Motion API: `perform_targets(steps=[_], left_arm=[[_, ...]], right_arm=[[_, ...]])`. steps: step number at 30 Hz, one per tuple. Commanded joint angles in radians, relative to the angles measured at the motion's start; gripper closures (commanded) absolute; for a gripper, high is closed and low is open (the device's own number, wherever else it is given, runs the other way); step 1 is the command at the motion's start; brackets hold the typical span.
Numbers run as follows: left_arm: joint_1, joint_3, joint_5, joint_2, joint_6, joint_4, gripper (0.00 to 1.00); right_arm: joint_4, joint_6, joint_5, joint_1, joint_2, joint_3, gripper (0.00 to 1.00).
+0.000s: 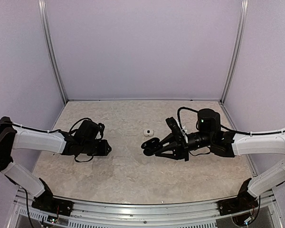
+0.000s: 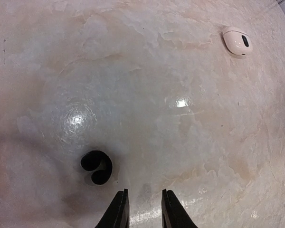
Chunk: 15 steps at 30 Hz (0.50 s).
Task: Insert the wireless bluetooth earbuds into the charging case
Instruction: Move the right earbud to the center of the board.
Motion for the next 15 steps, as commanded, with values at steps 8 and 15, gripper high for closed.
perform_targets(steps=[8, 15], left_arm=[[0.146, 0.117, 0.066, 0.097, 0.145, -0.050, 0.67], [0.169, 0.138, 0.196, 0.150, 0.168, 0.026, 0.61]], right_arm=[[-0.010, -0.002, 0.006, 0.000, 0.013, 0.005, 1.00], [-0.016, -0.004, 0.013, 0.001, 0.011, 0.008, 1.00]])
